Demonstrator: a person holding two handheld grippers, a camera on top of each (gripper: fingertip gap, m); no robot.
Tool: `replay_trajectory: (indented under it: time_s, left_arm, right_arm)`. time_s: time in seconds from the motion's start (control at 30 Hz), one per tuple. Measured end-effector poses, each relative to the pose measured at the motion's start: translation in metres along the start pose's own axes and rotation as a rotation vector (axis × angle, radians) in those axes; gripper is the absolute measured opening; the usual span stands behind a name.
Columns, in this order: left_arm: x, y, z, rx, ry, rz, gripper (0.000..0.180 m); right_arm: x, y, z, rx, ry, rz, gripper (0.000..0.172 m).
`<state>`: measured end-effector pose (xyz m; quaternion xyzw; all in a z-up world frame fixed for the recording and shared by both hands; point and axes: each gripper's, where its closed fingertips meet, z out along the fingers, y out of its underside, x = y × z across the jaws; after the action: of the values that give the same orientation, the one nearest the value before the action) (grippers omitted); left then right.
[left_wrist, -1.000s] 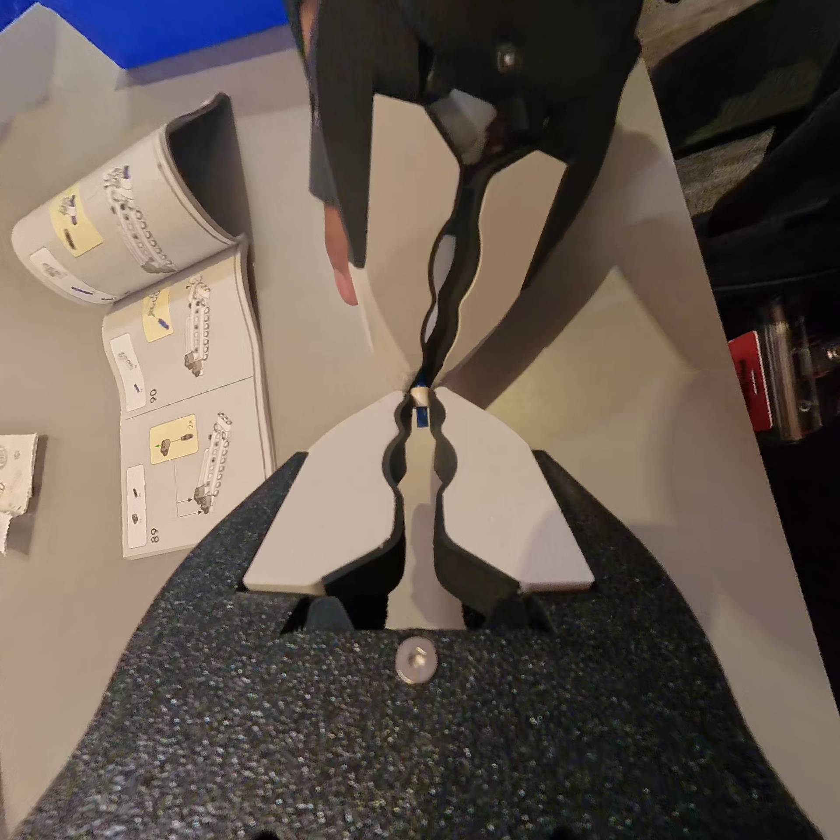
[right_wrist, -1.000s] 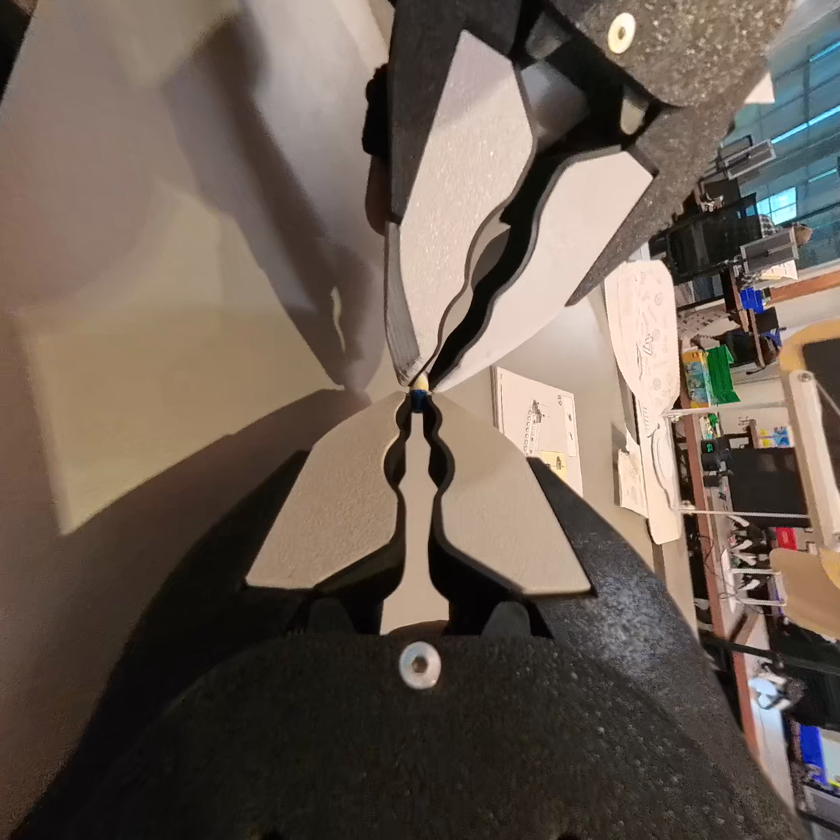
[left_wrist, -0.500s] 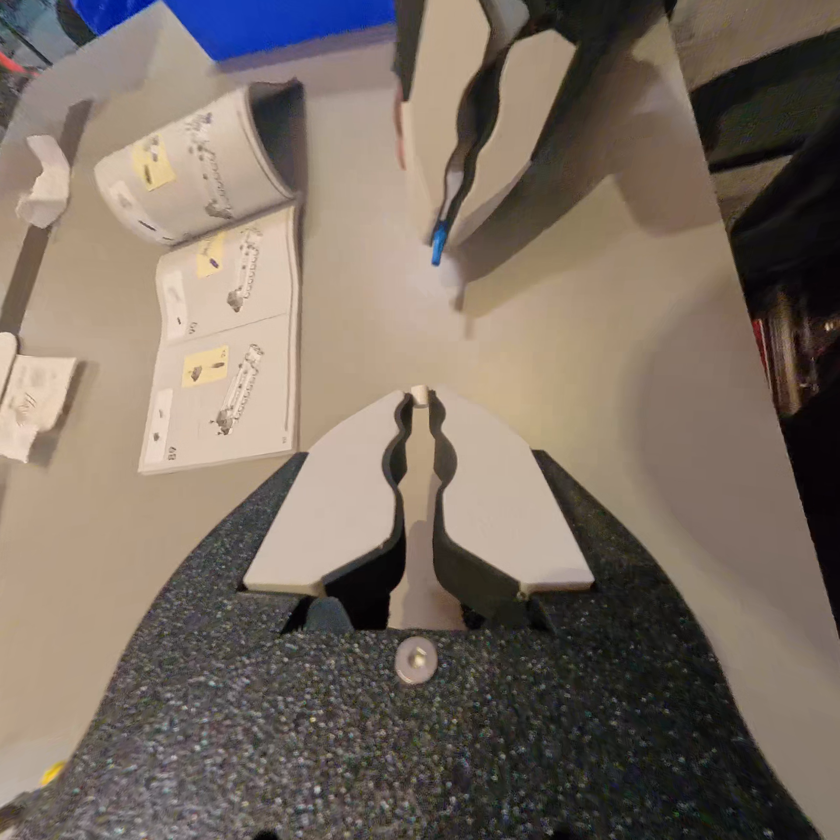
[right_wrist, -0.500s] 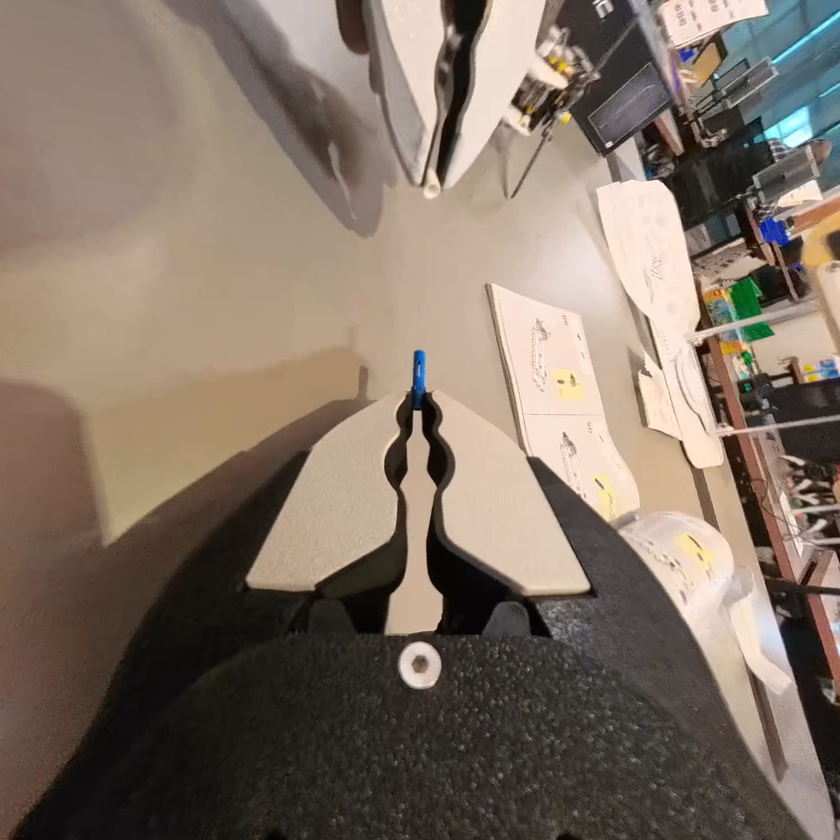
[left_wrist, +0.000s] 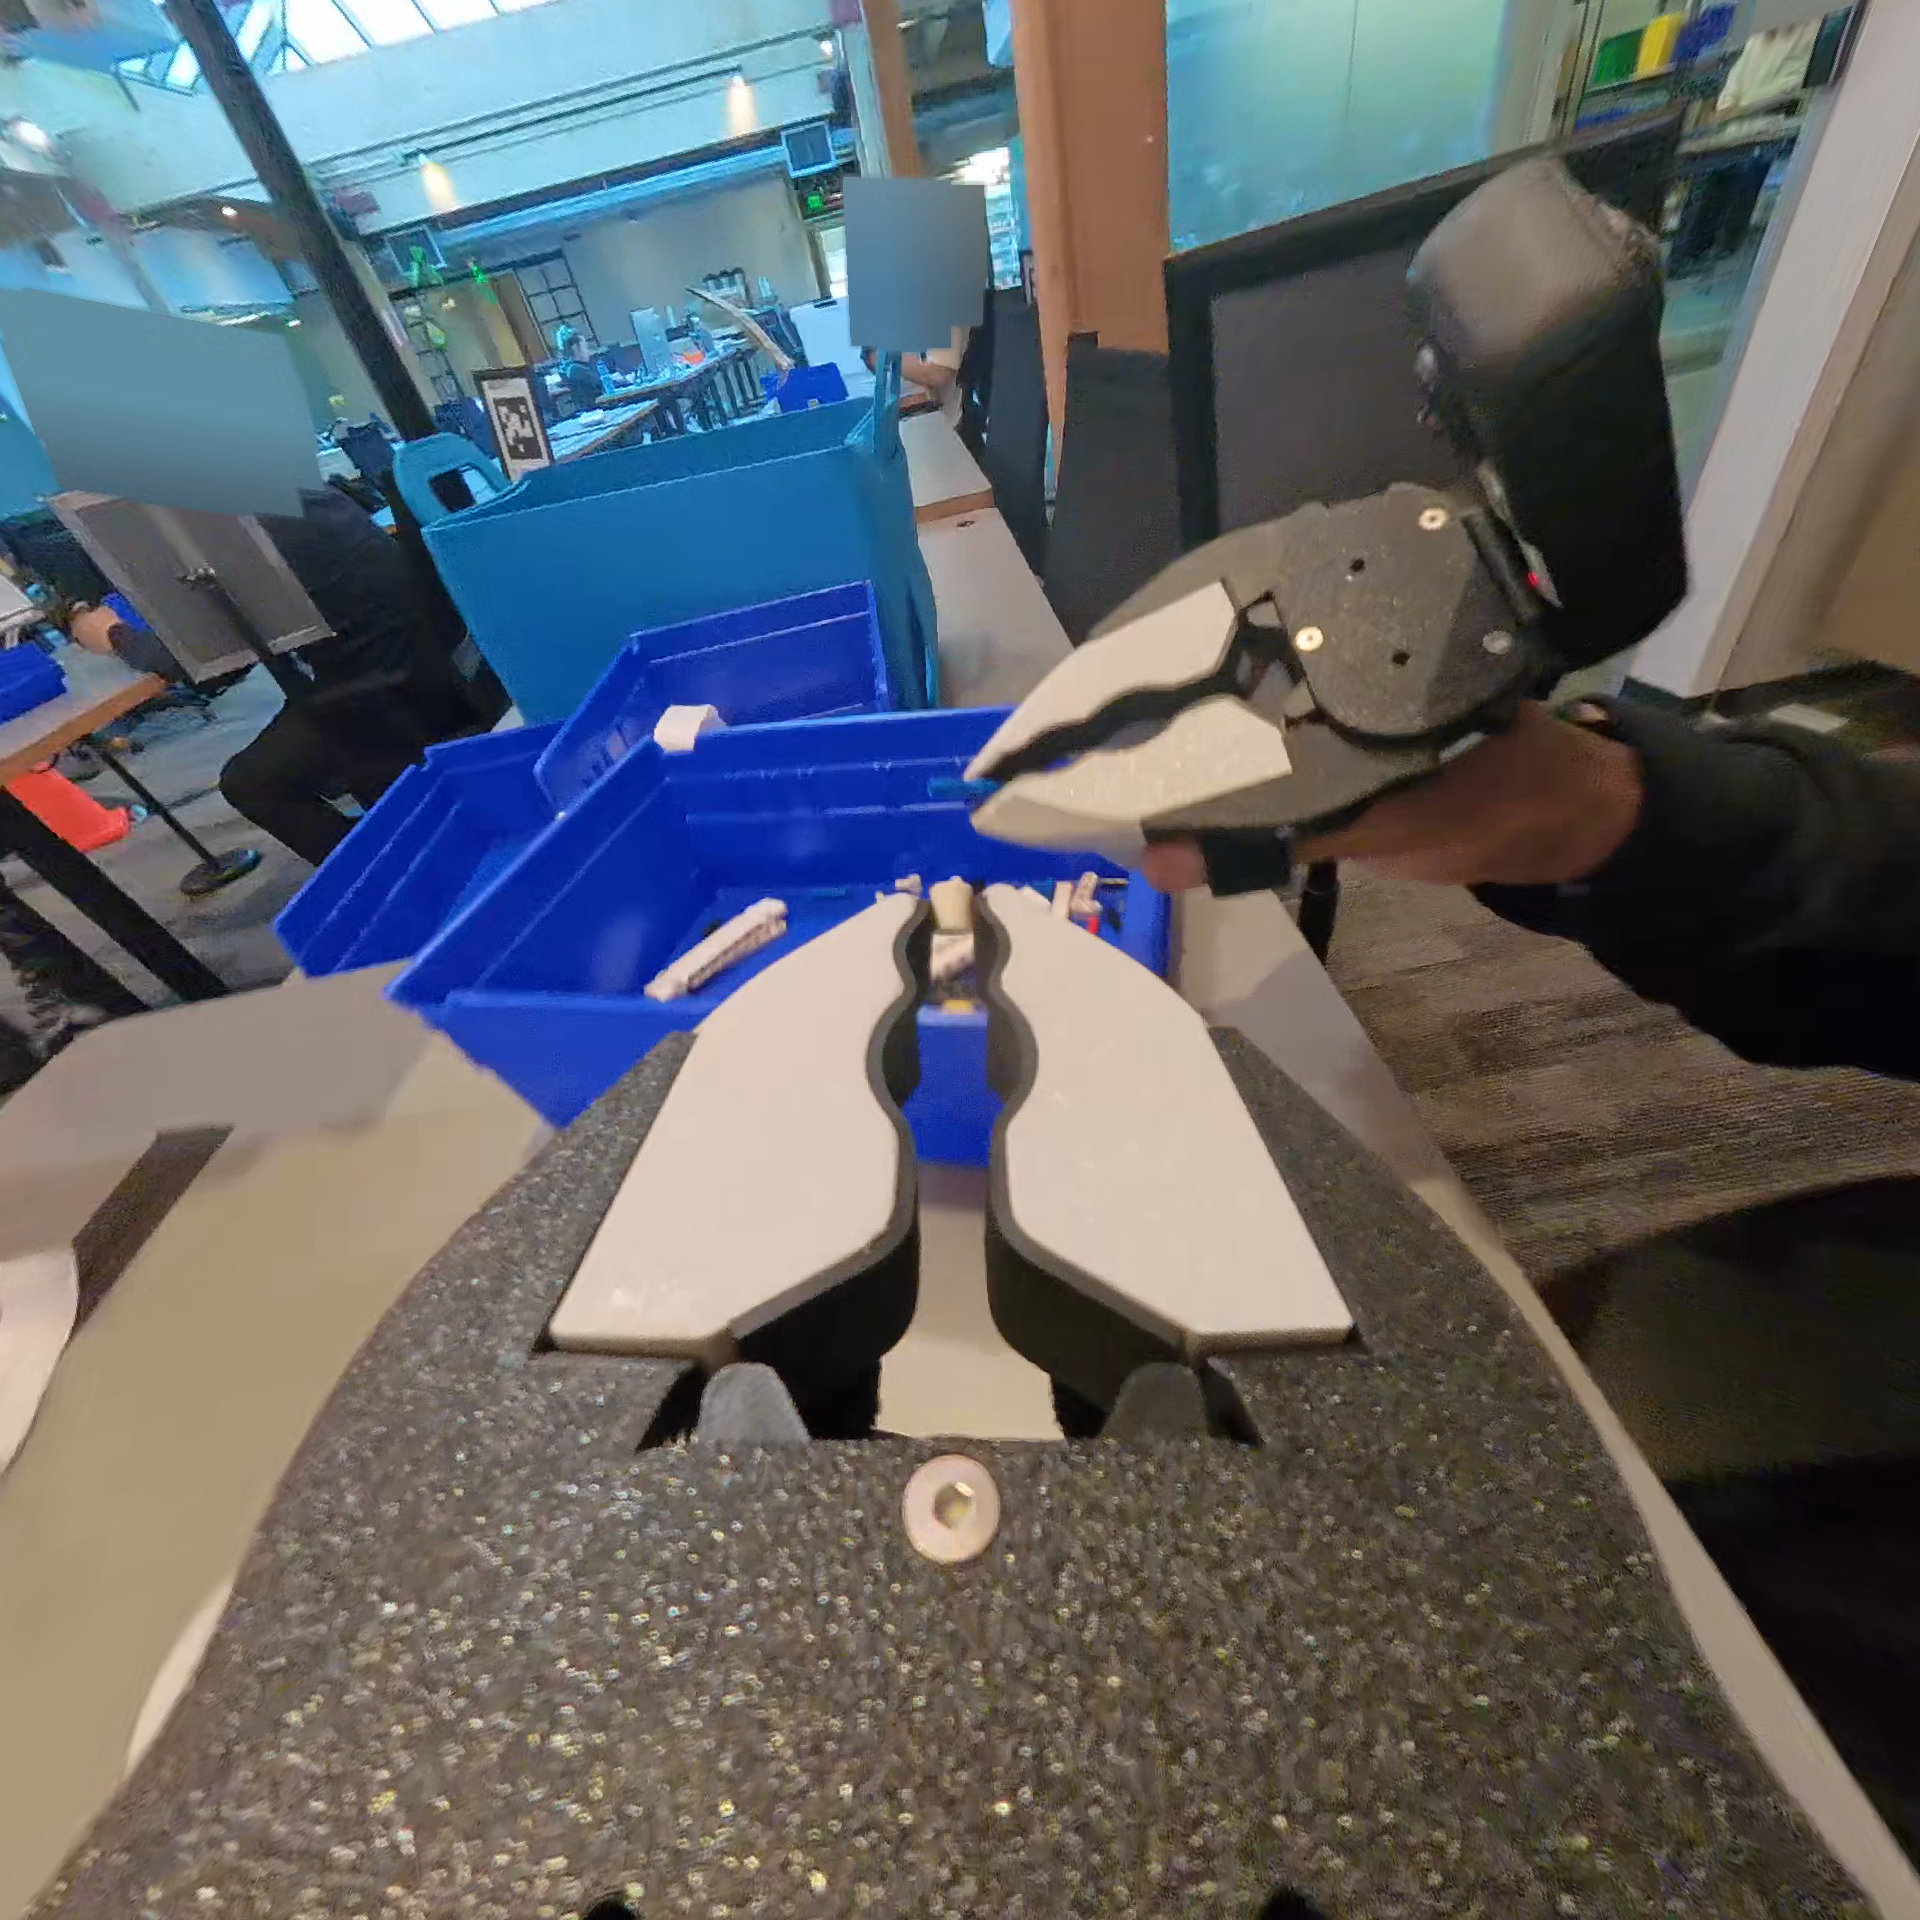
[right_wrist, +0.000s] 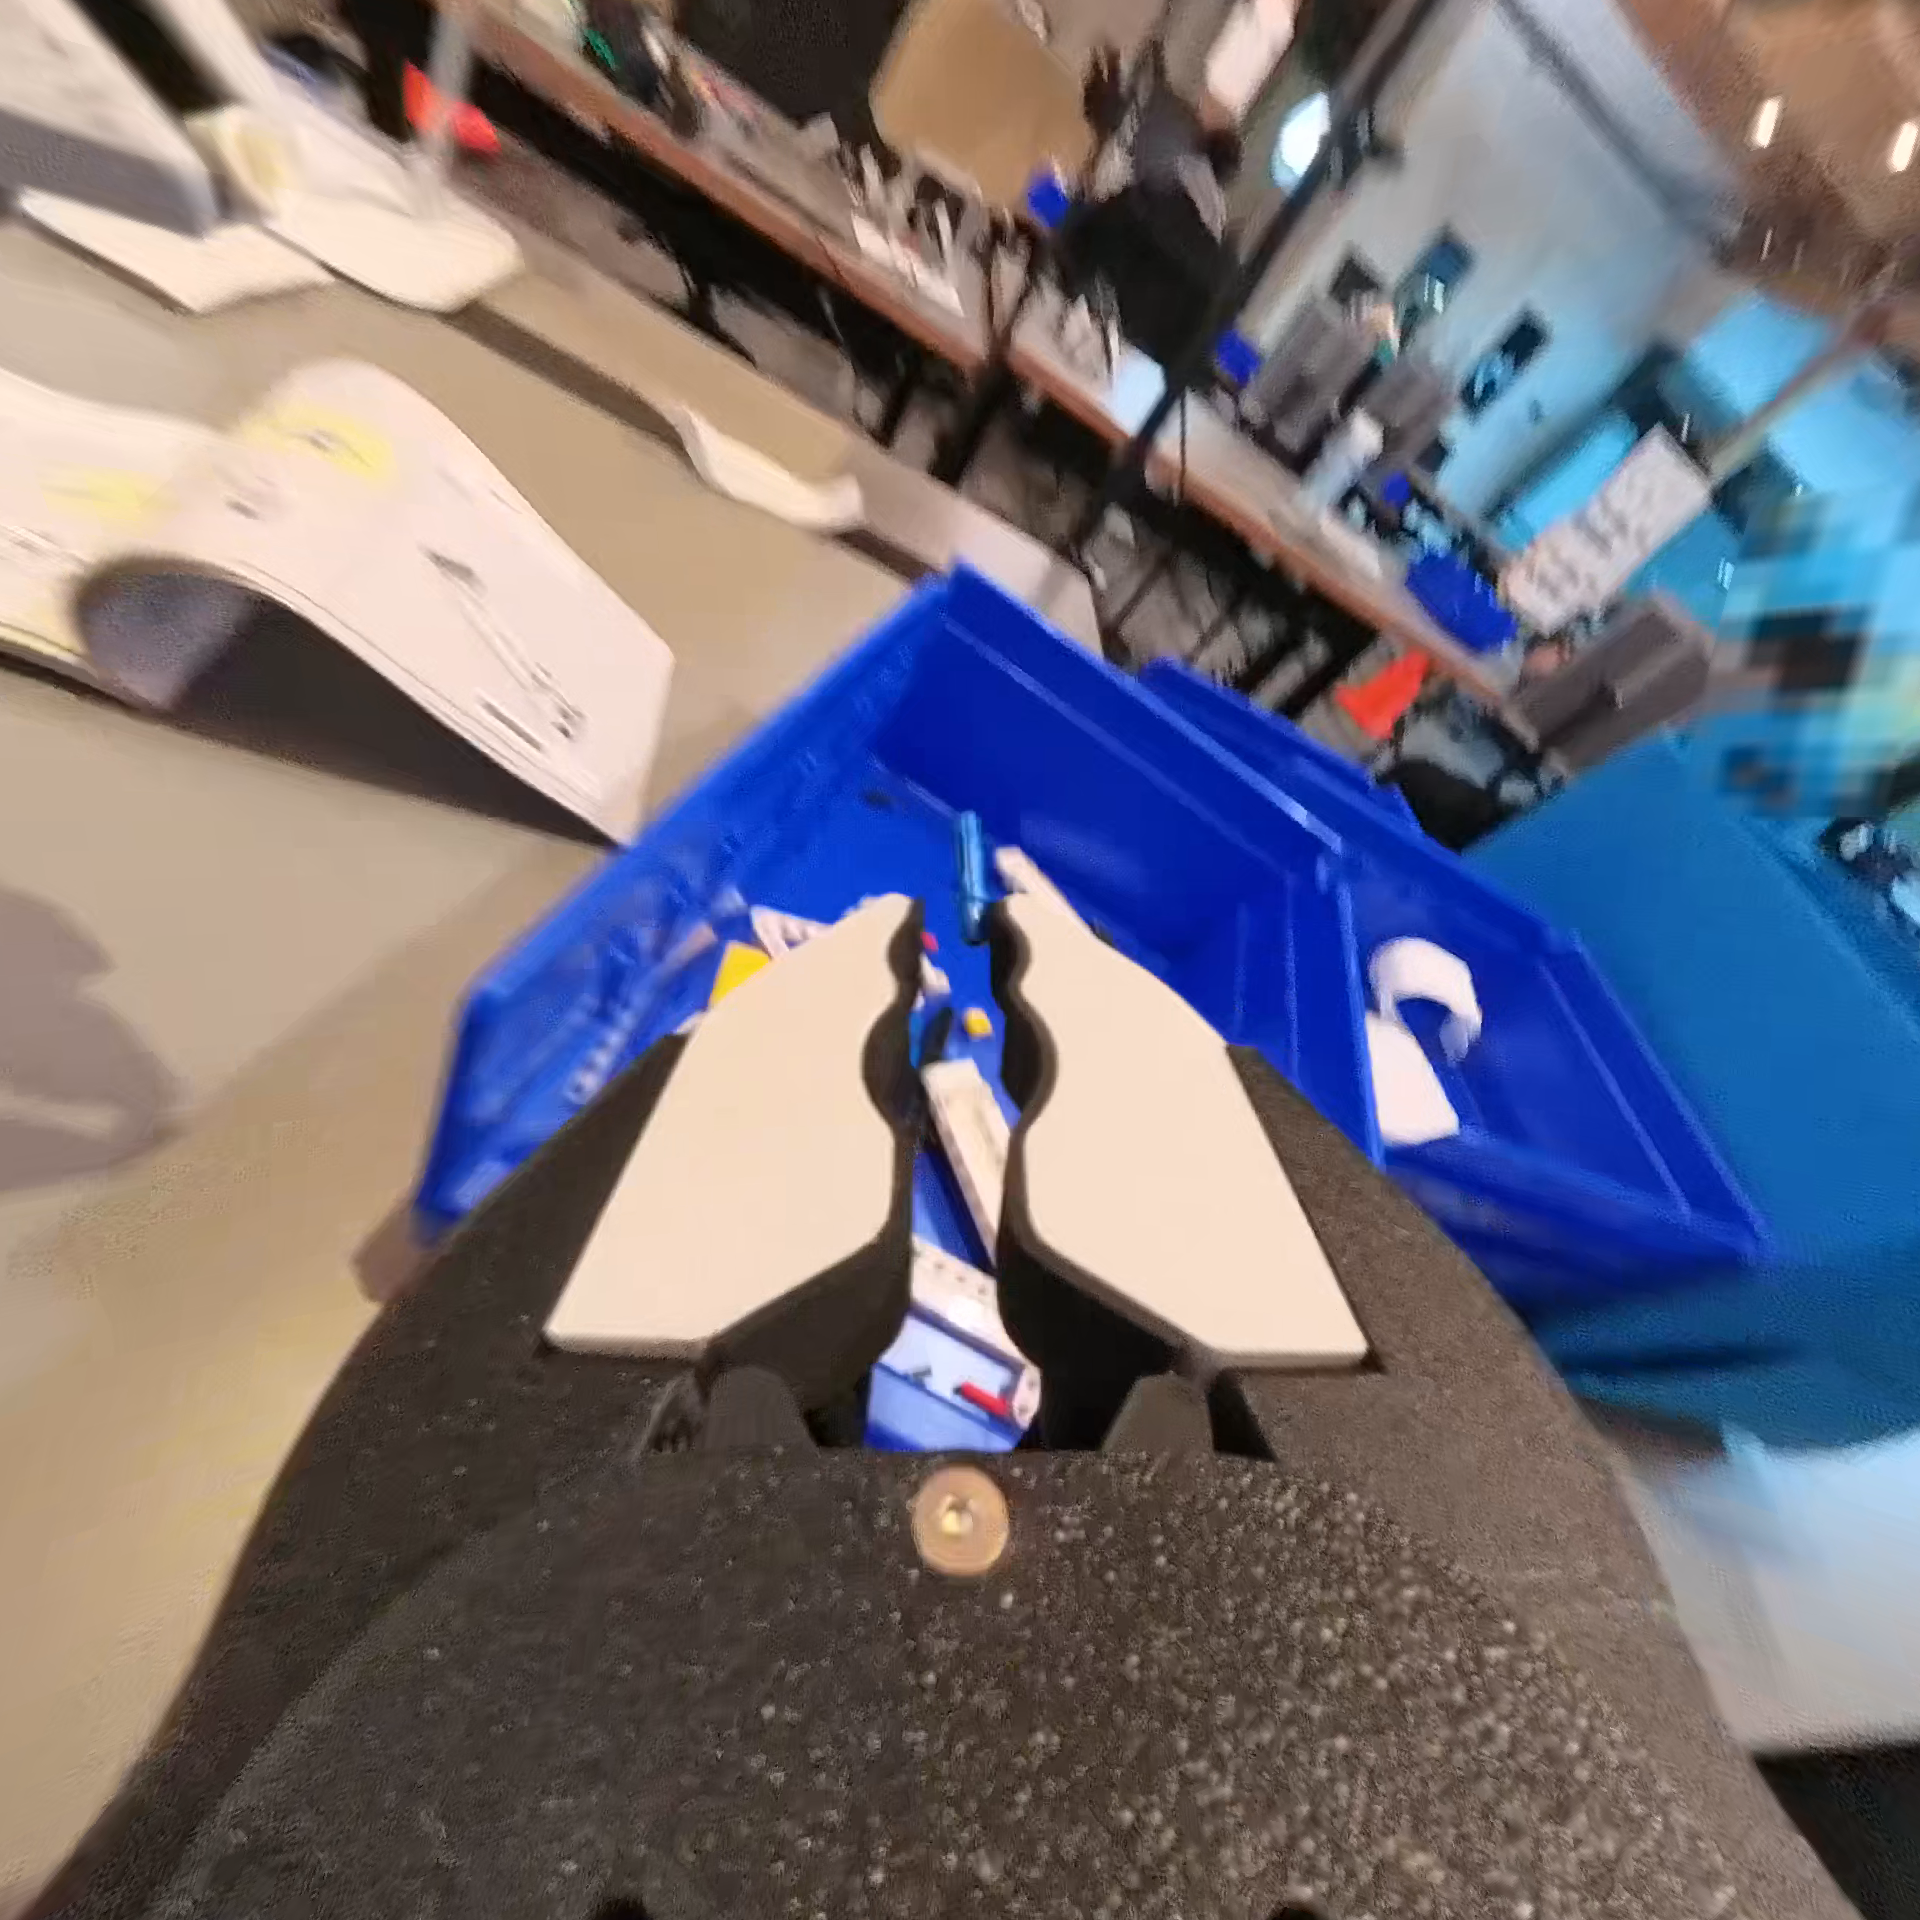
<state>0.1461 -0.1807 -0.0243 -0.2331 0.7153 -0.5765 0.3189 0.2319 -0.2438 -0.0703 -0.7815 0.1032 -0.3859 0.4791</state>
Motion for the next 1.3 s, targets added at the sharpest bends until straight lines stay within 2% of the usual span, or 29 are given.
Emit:
replay_trajectory:
  time_s: [0.1,0.2,0.27,0.37,0.5,0.63,0.7,0.83,0.97,1.13,1.3]
  left_arm:
    - [-0.01,0.005,0.055,-0.041,-0.005,0.039,0.009]
    - [-0.018,0.031,0.084,-0.151,-0.008,-0.023,0.019]
    - [-0.019,0.035,0.082,-0.141,-0.013,-0.062,0.024]
    - [-0.016,0.039,0.058,-0.119,-0.007,-0.092,0.025]
    - [-0.004,0.053,0.004,-0.118,-0.024,-0.139,0.026]
    - [0.03,0.079,-0.06,-0.149,-0.052,-0.182,0.029]
    - [0.045,0.095,-0.096,-0.182,-0.115,-0.165,0.032]
    - [0.058,0.122,-0.182,-0.277,-0.346,-0.152,0.036]
    - [0.057,0.135,-0.276,-0.325,-0.6,-0.227,0.041]
    - [0.053,0.145,-0.376,-0.341,-0.88,-0.344,0.043]
    - [0.064,0.169,-0.447,-0.509,-1.072,-0.405,0.043]
  right_arm:
    - [0.014,0.032,0.007,-0.11,0.011,0.082,0.024]
    - [0.013,0.042,0.007,-0.13,-0.016,0.122,0.031]
    - [0.013,0.039,0.001,-0.101,-0.023,0.121,0.031]
    - [0.007,0.027,-0.011,-0.041,-0.05,0.111,0.031]
    - [-0.031,-0.006,-0.029,0.09,-0.189,0.06,0.028]
    - [-0.103,-0.042,-0.046,0.229,-0.424,-0.03,0.024]
    - [-0.146,-0.055,-0.053,0.281,-0.57,-0.061,0.024]
    - [-0.225,-0.065,-0.055,0.304,-0.838,-0.087,0.024]
    - [-0.285,-0.068,-0.046,0.278,-1.039,-0.112,0.024]
    - [-0.331,-0.081,-0.035,0.265,-1.202,-0.178,0.025]
    - [-0.364,-0.097,-0.032,0.269,-1.312,-0.278,0.026]
